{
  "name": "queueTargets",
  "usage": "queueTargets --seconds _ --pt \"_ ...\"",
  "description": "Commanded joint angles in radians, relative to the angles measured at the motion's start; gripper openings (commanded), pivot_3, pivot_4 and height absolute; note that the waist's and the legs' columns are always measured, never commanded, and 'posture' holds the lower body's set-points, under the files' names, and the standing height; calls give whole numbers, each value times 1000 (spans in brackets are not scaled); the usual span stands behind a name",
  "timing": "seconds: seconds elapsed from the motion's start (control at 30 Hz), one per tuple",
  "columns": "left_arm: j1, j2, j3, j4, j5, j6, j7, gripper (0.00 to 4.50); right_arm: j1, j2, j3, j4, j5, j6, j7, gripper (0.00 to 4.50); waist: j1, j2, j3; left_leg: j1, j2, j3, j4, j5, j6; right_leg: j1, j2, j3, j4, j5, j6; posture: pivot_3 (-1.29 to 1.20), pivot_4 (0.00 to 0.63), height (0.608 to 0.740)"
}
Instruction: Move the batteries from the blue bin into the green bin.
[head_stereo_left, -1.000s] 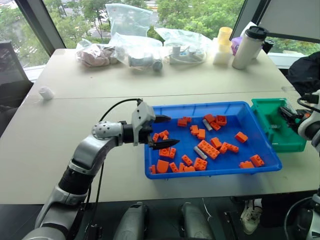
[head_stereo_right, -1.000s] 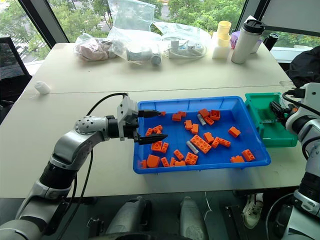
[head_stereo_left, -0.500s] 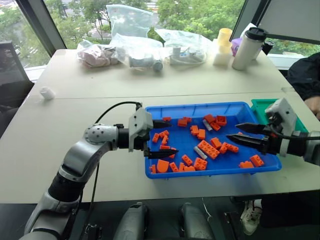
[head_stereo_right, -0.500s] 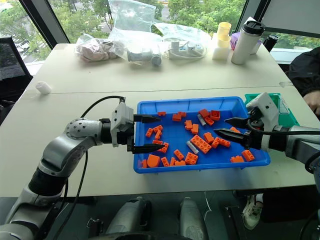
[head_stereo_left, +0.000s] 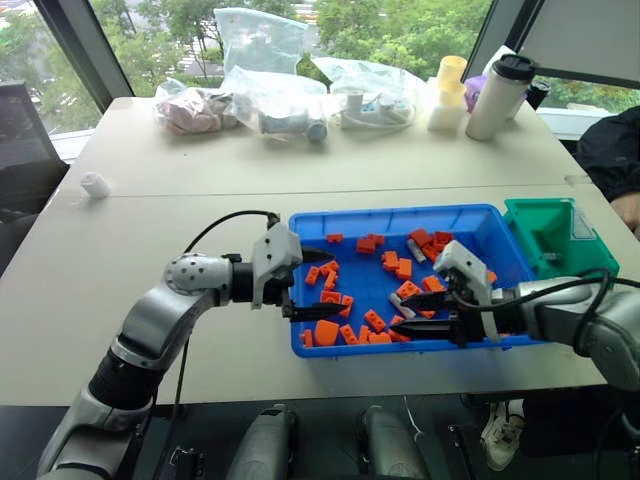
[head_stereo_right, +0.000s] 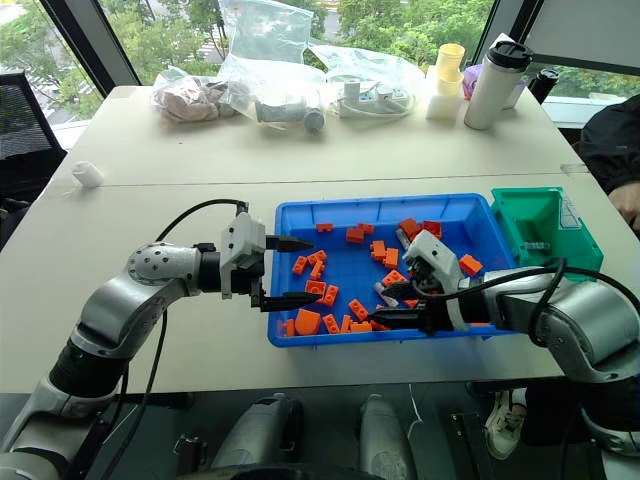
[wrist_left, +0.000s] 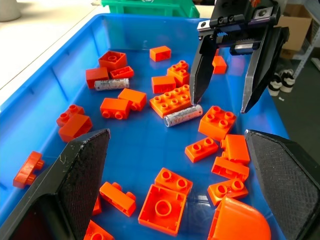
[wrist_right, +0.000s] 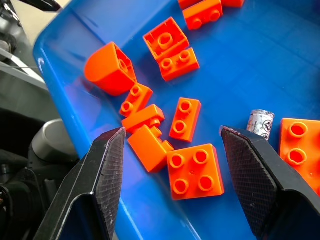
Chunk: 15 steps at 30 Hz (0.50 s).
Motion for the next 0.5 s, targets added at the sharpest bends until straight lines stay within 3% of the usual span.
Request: queueTargets --seconds 0.03,0.5 --pt "8 5 11 -44 -1 -1 13 4500 -42 -8 48 30 -69 -58 2 3091 0 0 0 0 0 0 0 0 0 0 0 0 0 0 0 0 150 740" --pt "5 4 6 -37 5 -11 20 4500 -105 20 191 79 -225 -101 -17 3091 0 0 0 0 0 0 0 0 0 0 0 0 0 0 0 0 150 740"
